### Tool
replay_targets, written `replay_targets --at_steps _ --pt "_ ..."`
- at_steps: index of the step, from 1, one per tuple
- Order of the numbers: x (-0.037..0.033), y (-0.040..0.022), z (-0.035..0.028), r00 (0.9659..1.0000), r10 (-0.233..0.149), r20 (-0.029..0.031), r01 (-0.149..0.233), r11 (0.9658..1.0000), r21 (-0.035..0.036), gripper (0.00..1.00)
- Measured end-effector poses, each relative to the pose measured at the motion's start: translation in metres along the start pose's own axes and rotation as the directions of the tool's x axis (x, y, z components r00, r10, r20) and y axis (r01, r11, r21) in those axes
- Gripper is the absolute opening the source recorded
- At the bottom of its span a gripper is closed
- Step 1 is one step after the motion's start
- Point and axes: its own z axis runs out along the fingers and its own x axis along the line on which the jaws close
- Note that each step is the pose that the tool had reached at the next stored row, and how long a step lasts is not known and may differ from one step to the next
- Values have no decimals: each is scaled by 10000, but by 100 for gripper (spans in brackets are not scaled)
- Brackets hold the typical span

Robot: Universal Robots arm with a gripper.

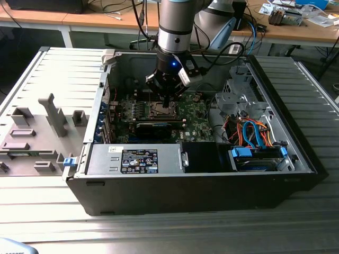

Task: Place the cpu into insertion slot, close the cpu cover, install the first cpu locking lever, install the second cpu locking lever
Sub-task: 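Install the first cpu locking lever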

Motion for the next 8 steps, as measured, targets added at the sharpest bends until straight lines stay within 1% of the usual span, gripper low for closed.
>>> replay_targets --at_steps 8 --pt "0 0 0 9999 -158 12 158 9999 6 11"
